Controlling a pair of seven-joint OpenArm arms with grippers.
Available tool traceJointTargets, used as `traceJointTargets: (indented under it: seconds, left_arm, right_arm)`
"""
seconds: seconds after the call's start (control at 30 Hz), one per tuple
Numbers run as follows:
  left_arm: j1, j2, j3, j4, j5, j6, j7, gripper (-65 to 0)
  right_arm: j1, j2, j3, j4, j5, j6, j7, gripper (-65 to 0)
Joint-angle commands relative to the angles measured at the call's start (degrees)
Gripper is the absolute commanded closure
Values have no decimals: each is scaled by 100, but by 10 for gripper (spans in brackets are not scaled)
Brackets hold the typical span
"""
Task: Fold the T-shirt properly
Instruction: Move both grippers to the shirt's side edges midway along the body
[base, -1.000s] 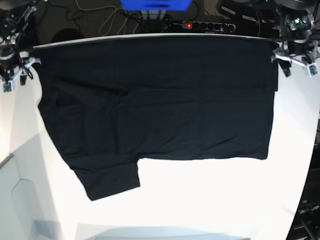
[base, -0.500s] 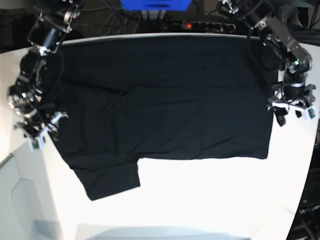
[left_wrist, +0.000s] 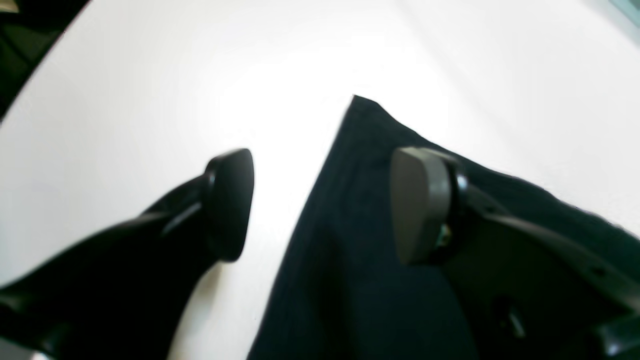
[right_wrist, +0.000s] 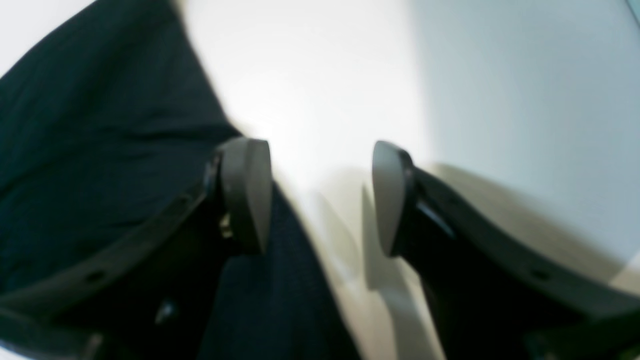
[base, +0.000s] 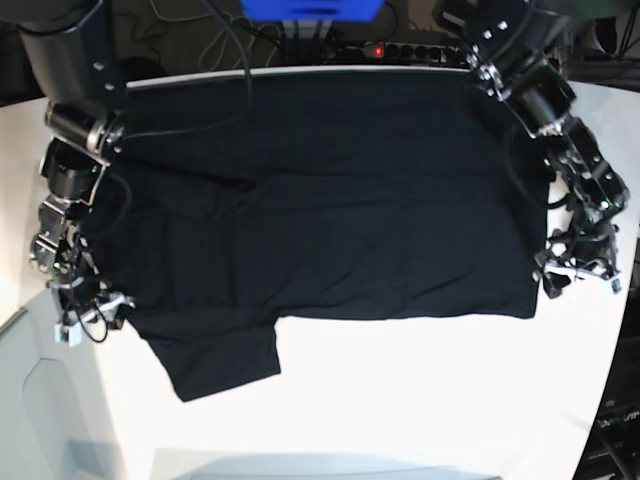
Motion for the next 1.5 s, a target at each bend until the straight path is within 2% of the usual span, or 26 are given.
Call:
traceJointTargets:
  seconds: [0.0,0.07,0.13,0.23,0.33,0.43,0.53,0.67,0.77,0.97,1.23,1.37,1.47]
  left_arm:
    - [-225,-111,3,-25,-80,-26,-122,-416]
    - [-356,-138,12,-218,-71,-17,-122,-416]
    - [-515,-129,12,-394,192,-17,-122,-416]
    - [-734,-94,3,-561,649,-26,-122,-416]
    - [-752,-15,3,-597,746,-26,-131,-416]
    - [-734,29,135,-605,764,-26,-465,-416]
    - [-567,-15,733,-834,764,-17,-825,-416]
    - [-515,-15,917,-1106,764,423,-1256,-416]
    - [-523,-23,935,-1326,764,581,-1449,-416]
    - [-699,-164,944,-1581,772,616,-1634,-416]
    - [-1367,-393,970,-3331,772,616,-2355,-416]
    - [-1394,-401,1577,-3445,772,616,-2698,-416]
    - [-1403,-393,1788,-3445,764,616,-2750,-416]
  right_arm:
    - [211,39,-140,-85,106,6,261,-329]
    - [175,39,-395,-252,106,-3,498,-329]
    - [17,31,-580,-252,106,-3,656,-329]
    - [-115,-75,-755,-243,106,-3,735,-329]
    - [-132,-75,-782,-243,106,-3,718,-329]
    - [-220,-84,-791,-243,106,6,700,-326]
    - [-291,-93,-799,-243,106,23,700,-325]
    - [-370,-93,-1204,-243,115,32,700,-325]
    - [-405,-93,-1424,-243,115,32,735,-326]
    - [-414,-93,-1432,-243,115,32,744,-326]
    - [-422,-93,-1432,-243,115,32,744,-326]
    - [-422,-84,-1441,-243,115,32,744,-326]
    - [-422,-84,-1441,-243,115,32,744,-326]
